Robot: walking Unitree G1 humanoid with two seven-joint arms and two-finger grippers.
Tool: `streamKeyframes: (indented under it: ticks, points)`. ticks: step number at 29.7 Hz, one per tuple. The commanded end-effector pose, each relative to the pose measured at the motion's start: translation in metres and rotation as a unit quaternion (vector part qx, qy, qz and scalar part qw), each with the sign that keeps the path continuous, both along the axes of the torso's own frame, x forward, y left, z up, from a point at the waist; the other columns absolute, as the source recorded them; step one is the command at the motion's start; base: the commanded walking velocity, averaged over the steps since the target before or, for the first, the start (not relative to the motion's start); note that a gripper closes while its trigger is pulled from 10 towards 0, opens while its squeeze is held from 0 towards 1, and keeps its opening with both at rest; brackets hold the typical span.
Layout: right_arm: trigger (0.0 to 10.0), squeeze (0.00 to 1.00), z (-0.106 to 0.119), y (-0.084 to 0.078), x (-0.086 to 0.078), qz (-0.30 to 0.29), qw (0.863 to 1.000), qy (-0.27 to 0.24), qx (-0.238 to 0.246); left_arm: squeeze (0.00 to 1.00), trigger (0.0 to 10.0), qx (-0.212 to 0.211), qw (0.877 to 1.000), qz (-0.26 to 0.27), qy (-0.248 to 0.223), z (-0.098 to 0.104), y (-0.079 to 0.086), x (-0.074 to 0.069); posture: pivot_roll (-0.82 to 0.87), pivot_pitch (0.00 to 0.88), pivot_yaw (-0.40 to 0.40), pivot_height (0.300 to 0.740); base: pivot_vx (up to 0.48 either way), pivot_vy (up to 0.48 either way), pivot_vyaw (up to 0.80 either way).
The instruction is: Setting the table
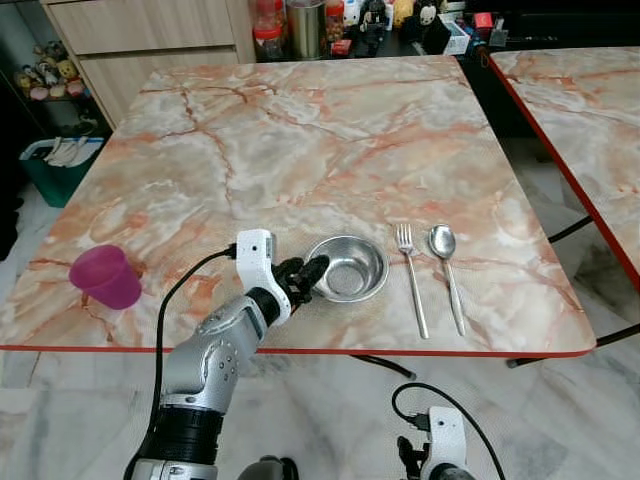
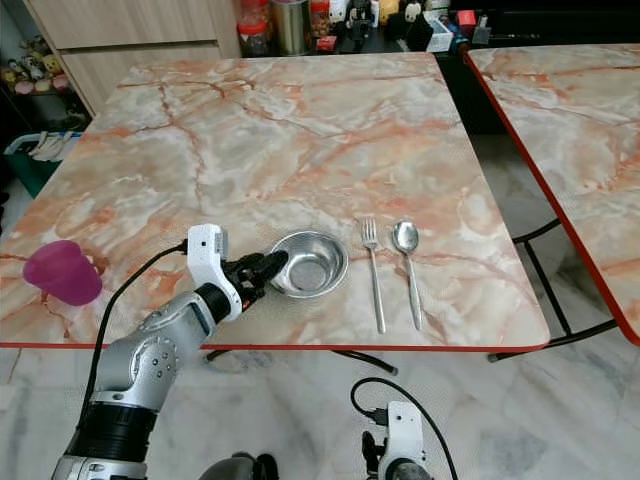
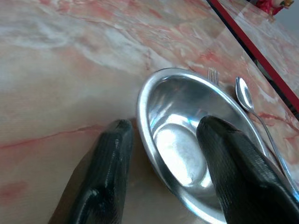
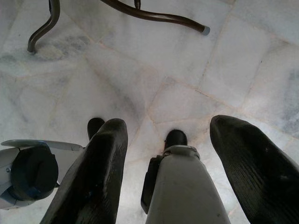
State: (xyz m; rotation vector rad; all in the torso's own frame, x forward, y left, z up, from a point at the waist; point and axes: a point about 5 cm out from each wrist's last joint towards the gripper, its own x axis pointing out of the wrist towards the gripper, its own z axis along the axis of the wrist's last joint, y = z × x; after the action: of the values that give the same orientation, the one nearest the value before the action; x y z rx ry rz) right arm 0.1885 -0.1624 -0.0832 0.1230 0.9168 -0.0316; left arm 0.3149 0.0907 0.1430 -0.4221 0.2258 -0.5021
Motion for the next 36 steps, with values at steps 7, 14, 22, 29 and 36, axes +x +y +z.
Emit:
streamKeyframes:
  ticks: [7, 14, 22, 29, 36]
  points:
    - [10.0, 0.00, -0.0025, 0.0016, -0.0045, -0.005, 1.000, 0.010, 0.005, 0.00, 10.0, 0.010, 1.000, -0.005, 0.008, -0.0023, -0.0010, 0.0000, 0.14, 0.132, 0.057, 0.715, 0.000, 0.000, 0.00]
    - [10.0, 0.00, -0.0020, 0.0013, -0.0034, -0.003, 1.000, 0.009, 0.005, 0.00, 10.0, 0.011, 1.000, 0.007, 0.007, -0.0005, -0.0014, 0.0045, 0.14, 0.118, 0.056, 0.715, 0.000, 0.000, 0.00]
    - [10.0, 0.00, -0.0020, 0.0015, -0.0034, -0.005, 1.000, 0.008, 0.006, 0.00, 10.0, 0.019, 1.000, 0.008, 0.017, -0.0059, -0.0053, 0.0064, 0.13, 0.123, 0.058, 0.715, 0.000, 0.000, 0.00]
    - [10.0, 0.00, -0.0025, 0.0016, -0.0047, -0.005, 1.000, 0.009, 0.006, 0.00, 10.0, 0.020, 1.000, 0.011, 0.020, -0.0061, -0.0064, 0.0085, 0.13, 0.127, 0.058, 0.715, 0.000, 0.000, 0.00]
    - [10.0, 0.00, -0.0026, 0.0021, -0.0048, -0.004, 1.000, 0.010, 0.007, 0.00, 7.1, 0.027, 0.999, 0.001, 0.024, -0.0074, -0.0097, 0.0085, 0.13, 0.127, 0.057, 0.715, 0.000, 0.000, 0.00]
